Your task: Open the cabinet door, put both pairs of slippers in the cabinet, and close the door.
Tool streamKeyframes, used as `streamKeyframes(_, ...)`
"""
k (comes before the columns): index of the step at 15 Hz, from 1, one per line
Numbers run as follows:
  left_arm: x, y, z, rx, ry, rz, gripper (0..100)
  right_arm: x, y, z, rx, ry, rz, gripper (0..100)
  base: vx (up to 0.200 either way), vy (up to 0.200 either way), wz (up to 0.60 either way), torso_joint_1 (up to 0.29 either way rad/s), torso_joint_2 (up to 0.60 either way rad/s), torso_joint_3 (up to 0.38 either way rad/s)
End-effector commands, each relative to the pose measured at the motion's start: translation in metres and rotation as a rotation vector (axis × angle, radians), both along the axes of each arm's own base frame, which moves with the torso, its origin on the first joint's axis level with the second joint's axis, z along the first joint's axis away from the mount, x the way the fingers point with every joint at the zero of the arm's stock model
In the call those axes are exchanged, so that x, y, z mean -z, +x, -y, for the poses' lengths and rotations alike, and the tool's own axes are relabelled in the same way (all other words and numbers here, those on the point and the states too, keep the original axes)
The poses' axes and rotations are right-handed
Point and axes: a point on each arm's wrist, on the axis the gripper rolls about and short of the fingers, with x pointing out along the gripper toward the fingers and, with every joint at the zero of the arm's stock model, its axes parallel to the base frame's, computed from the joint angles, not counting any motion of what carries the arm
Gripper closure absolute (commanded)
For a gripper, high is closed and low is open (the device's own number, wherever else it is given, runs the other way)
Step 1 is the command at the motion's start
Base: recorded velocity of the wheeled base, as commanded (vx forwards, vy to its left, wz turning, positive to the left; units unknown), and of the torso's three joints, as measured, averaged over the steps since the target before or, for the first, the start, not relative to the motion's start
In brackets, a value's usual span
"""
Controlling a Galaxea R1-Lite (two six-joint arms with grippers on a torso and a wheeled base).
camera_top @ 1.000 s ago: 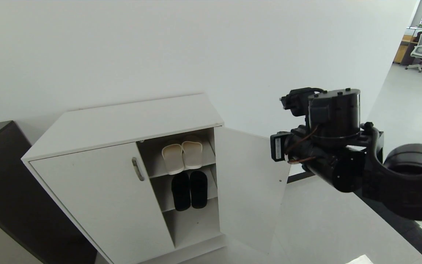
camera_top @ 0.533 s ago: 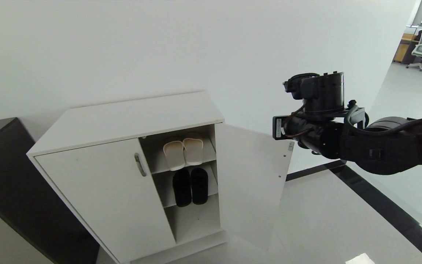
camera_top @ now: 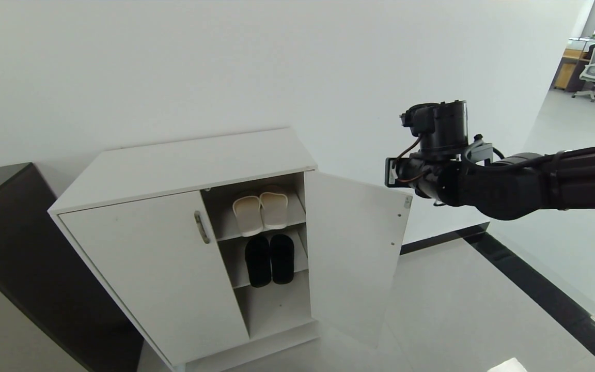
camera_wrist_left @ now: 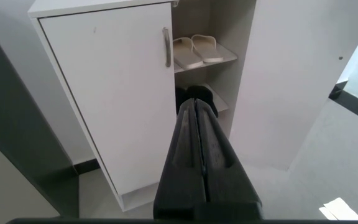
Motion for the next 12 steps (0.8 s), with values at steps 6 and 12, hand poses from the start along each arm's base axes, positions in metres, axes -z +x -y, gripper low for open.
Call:
streamKeyframes(6, 0.0, 0.0, 0.0, 0.0, 0.001, 0.0, 100, 0.028, 0.051, 0.008, 0.033, 0.042, -0.072, 100, 0.0, 0.0, 0.0, 0.0, 0.0, 0.0)
streamKeyframes(12, 0.0, 0.0, 0.0, -0.001, 0.001, 0.0, 100, 0.045, 0.071, 0.008, 0.055, 0.039, -0.081, 100, 0.0, 0.0, 0.0, 0.0, 0.0, 0.0)
